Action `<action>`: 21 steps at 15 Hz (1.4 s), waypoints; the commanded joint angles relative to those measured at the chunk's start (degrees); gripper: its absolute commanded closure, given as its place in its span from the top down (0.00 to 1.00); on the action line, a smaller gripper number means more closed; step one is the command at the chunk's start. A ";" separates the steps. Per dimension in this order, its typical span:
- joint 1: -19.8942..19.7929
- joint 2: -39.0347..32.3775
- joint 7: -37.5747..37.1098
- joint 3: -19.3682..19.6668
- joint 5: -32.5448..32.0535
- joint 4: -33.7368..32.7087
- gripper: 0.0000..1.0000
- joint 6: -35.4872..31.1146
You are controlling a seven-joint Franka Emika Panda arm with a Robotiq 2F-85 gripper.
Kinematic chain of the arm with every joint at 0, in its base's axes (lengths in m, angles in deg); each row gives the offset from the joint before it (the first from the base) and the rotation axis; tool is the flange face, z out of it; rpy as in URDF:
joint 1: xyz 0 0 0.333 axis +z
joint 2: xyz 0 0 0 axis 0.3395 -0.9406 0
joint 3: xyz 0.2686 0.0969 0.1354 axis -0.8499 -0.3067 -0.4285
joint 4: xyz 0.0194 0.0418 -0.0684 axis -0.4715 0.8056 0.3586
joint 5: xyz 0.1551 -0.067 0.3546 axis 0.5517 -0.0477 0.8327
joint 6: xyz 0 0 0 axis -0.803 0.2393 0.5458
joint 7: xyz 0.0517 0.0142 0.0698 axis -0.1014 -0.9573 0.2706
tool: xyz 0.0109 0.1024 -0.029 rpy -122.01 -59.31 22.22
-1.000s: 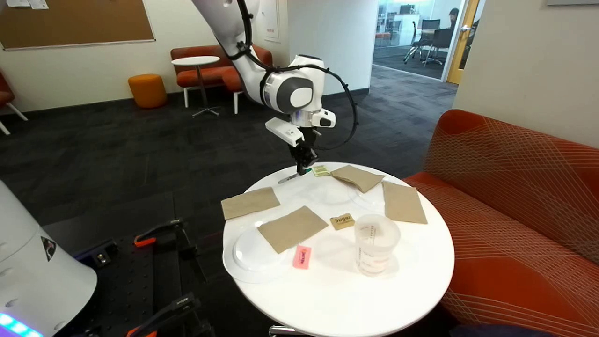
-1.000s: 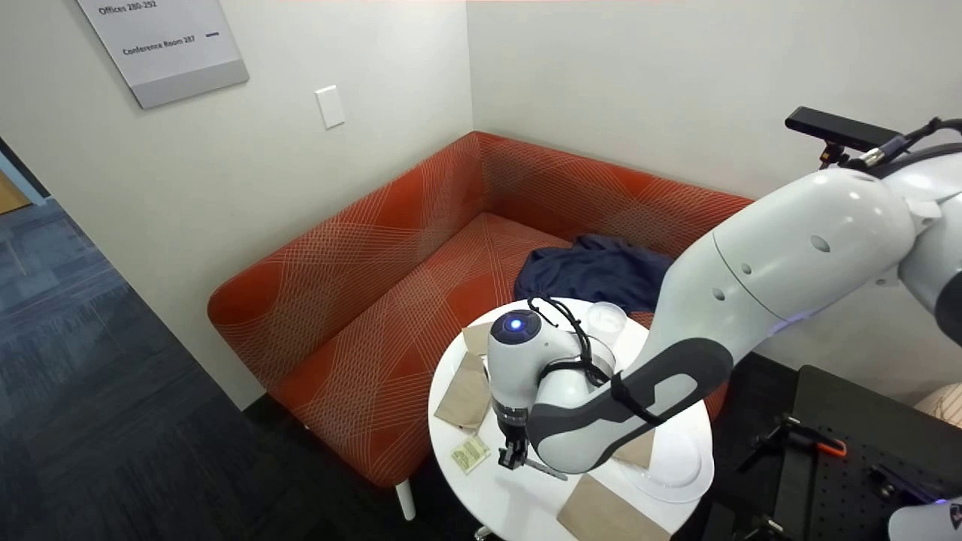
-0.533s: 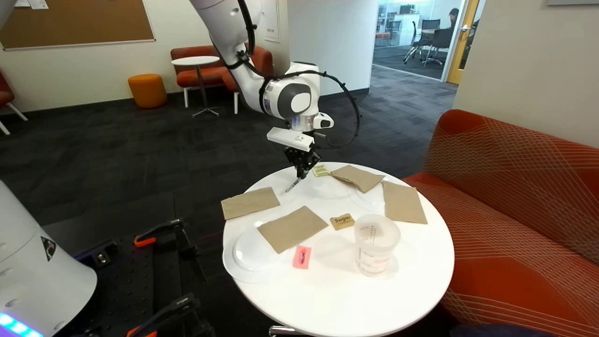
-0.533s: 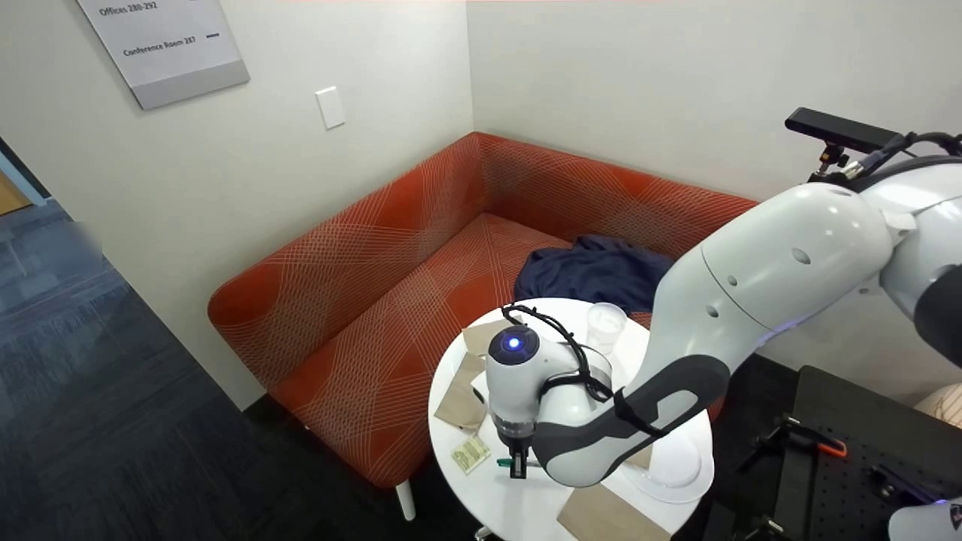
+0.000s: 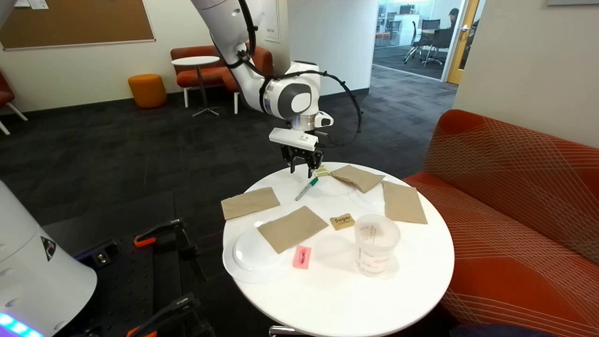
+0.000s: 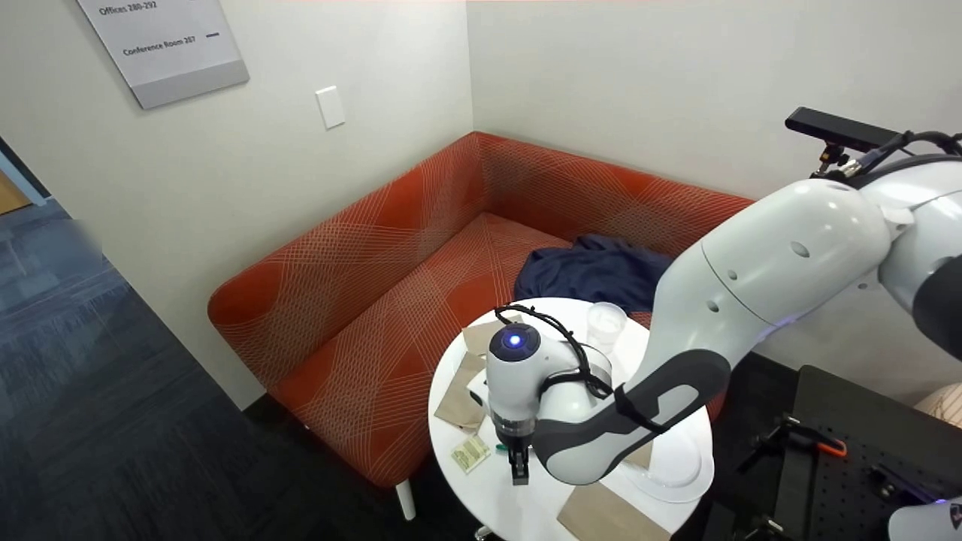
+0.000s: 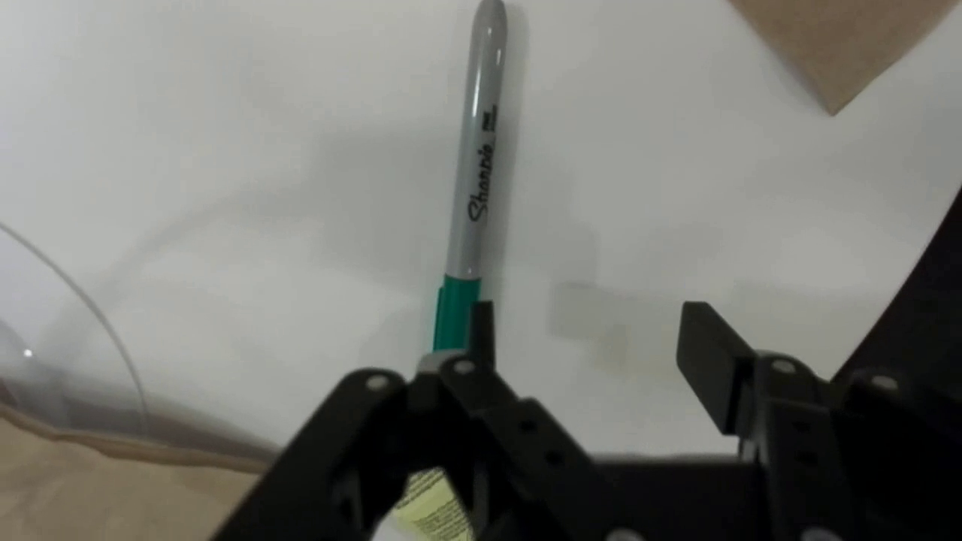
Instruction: Move the pen to the left
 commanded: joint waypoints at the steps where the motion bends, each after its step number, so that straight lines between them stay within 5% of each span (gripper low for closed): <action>1: -1.45 4.14 -0.21 -0.76 -0.48 2.97 0.99 0.07; 21: -4.09 18.30 -2.76 -0.58 1.65 13.84 1.00 -0.37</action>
